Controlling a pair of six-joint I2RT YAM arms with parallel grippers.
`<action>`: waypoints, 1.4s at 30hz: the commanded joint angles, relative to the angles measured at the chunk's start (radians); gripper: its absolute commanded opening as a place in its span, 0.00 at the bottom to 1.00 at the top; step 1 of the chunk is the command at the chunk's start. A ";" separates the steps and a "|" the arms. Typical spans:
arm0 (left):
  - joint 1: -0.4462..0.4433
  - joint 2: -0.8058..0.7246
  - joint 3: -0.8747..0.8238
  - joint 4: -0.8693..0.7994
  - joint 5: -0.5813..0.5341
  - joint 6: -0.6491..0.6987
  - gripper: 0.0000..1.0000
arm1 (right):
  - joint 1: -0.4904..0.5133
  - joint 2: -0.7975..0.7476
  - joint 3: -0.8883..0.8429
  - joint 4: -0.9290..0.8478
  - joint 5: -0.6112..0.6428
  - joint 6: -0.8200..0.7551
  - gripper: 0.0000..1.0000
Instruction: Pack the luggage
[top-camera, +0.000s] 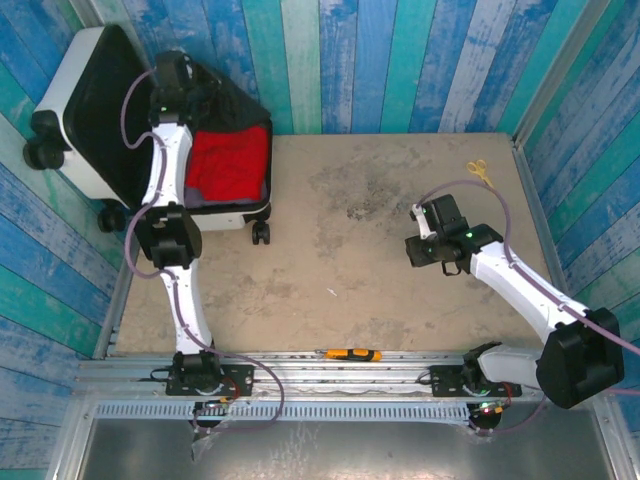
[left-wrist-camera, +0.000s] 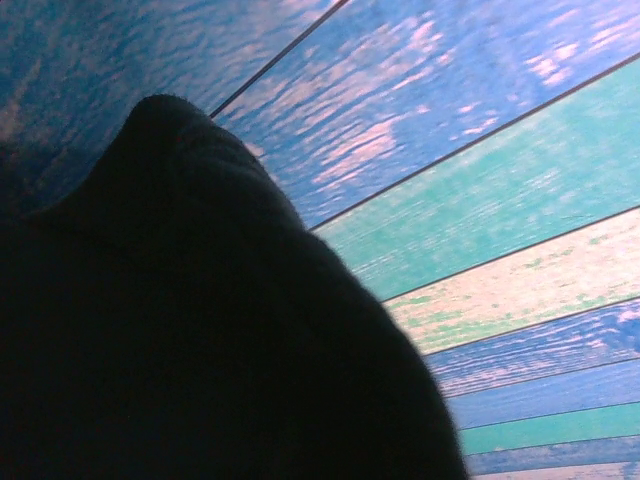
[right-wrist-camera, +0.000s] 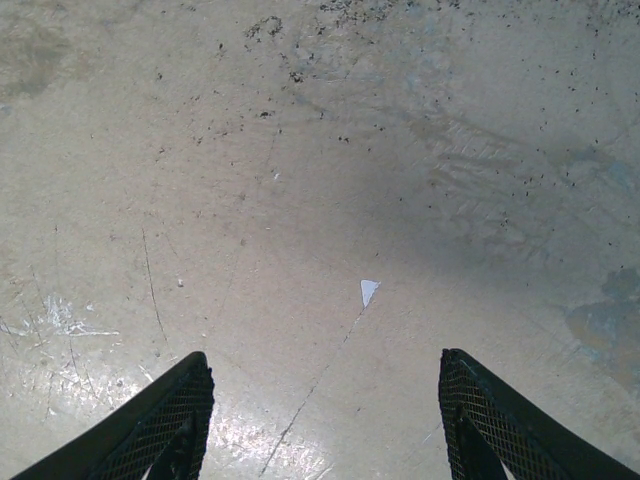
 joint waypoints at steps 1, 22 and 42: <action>0.002 0.005 -0.023 0.045 0.053 0.027 0.00 | -0.002 -0.024 0.009 -0.026 -0.002 0.017 0.62; 0.003 -0.559 -0.863 0.129 -0.197 0.072 0.00 | 0.004 -0.198 -0.086 -0.034 -0.134 0.048 0.62; 0.057 -1.032 -1.148 -0.107 -0.562 0.156 0.94 | 0.009 -0.261 -0.117 -0.035 -0.230 0.056 0.65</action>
